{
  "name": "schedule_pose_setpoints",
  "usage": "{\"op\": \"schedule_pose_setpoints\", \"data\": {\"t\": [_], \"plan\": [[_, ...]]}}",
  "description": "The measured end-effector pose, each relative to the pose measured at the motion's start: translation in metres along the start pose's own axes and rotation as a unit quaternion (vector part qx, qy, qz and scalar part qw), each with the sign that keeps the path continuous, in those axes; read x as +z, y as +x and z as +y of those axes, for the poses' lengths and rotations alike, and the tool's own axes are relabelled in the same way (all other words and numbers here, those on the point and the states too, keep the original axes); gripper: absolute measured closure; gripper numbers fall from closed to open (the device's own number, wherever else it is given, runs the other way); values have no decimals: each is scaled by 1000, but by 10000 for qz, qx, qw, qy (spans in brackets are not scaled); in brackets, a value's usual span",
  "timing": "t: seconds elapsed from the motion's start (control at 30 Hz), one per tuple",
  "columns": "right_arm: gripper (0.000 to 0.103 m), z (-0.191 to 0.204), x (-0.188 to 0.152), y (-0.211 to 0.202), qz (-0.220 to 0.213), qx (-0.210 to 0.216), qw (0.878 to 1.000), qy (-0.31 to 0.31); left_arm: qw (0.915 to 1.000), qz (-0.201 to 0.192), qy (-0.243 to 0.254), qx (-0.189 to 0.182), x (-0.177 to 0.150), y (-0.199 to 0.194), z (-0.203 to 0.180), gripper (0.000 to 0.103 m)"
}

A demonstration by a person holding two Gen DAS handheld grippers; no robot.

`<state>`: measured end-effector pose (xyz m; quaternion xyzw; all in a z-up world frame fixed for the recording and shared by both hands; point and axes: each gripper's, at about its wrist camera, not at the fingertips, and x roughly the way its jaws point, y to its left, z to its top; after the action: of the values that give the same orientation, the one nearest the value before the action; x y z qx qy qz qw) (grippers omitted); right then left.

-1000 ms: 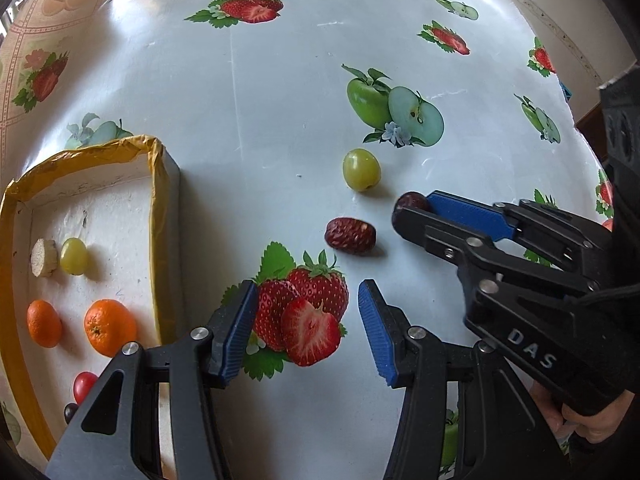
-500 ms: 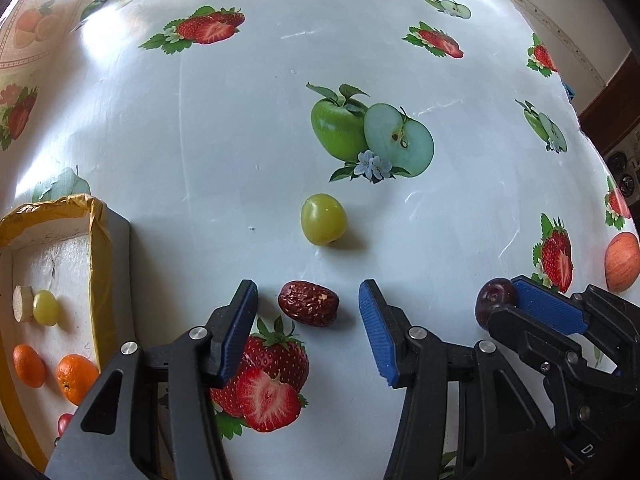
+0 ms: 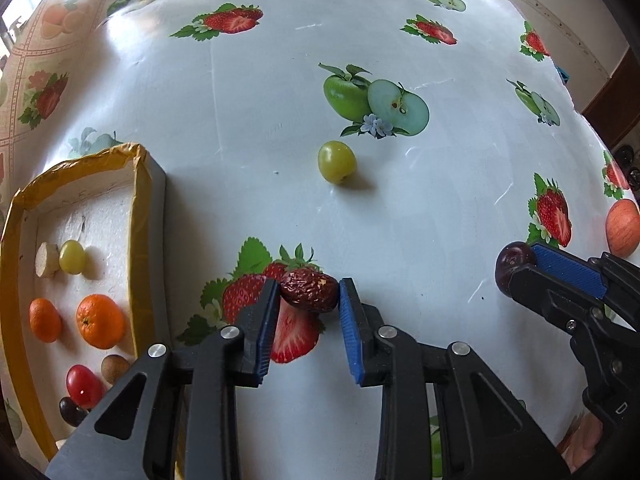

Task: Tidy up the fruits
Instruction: 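Carry the plum and the red date over the yellow tray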

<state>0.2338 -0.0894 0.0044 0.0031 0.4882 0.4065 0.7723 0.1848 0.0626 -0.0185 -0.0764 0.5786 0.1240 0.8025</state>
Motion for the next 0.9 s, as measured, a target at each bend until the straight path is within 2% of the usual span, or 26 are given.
{"op": "schedule_pose_setpoints", "data": {"t": [0.37,0.9], "plan": [[77,18,-17,-16,18,15,9999,-117,9998,-206,-83,-1,-33,-39,8,76],[77,51,-39,-28,78,108,9990,-418,9992,-251,-291,76,-77,-68,22,76]]}}
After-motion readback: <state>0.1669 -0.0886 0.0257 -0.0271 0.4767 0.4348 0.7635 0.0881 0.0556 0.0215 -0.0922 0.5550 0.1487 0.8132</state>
